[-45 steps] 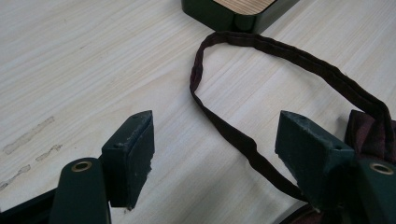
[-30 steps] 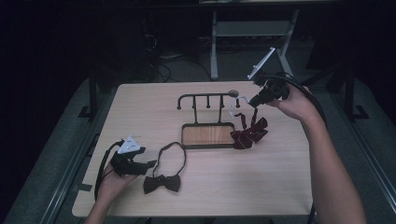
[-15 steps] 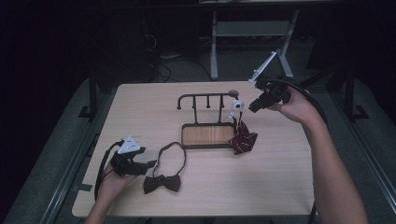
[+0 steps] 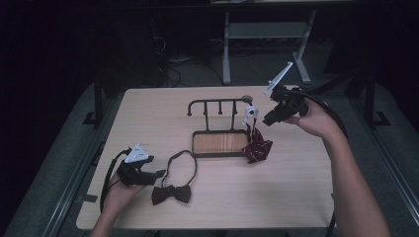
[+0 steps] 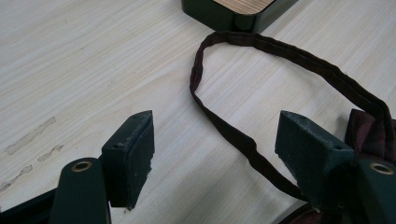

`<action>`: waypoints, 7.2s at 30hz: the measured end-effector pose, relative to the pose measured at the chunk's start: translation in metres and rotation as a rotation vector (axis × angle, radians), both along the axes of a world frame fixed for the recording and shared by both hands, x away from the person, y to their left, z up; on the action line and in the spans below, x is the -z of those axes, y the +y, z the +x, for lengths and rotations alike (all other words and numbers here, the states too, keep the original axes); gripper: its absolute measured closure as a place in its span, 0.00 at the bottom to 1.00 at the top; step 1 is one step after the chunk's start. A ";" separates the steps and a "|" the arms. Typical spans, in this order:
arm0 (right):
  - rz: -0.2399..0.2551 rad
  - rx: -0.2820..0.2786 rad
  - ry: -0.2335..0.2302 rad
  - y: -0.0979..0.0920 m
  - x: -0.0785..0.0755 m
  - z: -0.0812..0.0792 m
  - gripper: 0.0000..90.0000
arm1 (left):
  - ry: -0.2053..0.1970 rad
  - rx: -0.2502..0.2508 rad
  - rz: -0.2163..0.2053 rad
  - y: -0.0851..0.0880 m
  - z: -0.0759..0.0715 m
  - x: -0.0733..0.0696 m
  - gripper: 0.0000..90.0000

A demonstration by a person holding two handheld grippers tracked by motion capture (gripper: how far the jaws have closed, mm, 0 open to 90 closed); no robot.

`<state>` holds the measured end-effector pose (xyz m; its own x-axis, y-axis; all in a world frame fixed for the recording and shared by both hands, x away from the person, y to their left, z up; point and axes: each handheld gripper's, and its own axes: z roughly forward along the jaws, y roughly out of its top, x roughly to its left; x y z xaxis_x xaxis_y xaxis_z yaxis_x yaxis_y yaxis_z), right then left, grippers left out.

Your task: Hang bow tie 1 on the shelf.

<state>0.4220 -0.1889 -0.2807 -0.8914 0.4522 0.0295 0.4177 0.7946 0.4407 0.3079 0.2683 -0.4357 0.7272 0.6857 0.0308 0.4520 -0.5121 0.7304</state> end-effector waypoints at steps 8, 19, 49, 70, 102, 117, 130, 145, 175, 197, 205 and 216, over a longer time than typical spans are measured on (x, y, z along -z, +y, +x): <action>0.018 -0.008 0.008 -0.006 0.009 -0.008 0.81 | -0.001 -0.002 -0.003 -0.002 0.000 0.001 0.32; 0.049 -0.019 0.019 -0.012 0.024 -0.018 0.77 | -0.001 0.002 0.002 -0.002 0.000 0.001 0.32; 0.082 -0.031 0.019 -0.024 0.062 -0.051 0.68 | 0.008 0.003 0.006 -0.003 0.001 0.003 0.31; 0.117 -0.040 0.020 -0.029 0.086 -0.071 0.62 | 0.014 -0.002 0.000 -0.004 0.000 0.005 0.31; 0.151 -0.032 0.024 -0.030 0.129 -0.102 0.55 | 0.019 0.004 0.018 -0.005 0.001 0.005 0.31; 0.183 0.036 0.032 -0.033 0.141 -0.114 0.51 | 0.033 0.017 0.021 -0.005 0.002 0.005 0.35; 0.179 0.056 0.023 -0.033 0.148 -0.117 0.48 | 0.039 0.031 0.071 -0.016 0.007 0.003 0.45; 0.185 0.056 0.014 -0.036 0.148 -0.118 0.48 | 0.095 0.059 0.113 -0.032 0.041 -0.005 0.57; 0.198 0.042 0.008 -0.038 0.146 -0.120 0.52 | 0.211 0.087 0.189 -0.035 0.064 0.010 0.99; 0.212 0.036 0.009 -0.040 0.147 -0.120 0.52 | 0.177 0.174 0.142 -0.025 0.047 -0.034 0.99; 0.214 0.036 0.008 -0.040 0.147 -0.120 0.52 | 0.186 0.193 0.120 -0.019 0.042 -0.044 0.99; 0.216 0.034 0.012 -0.041 0.149 -0.119 0.52 | 0.186 0.251 0.145 -0.022 0.038 -0.059 1.00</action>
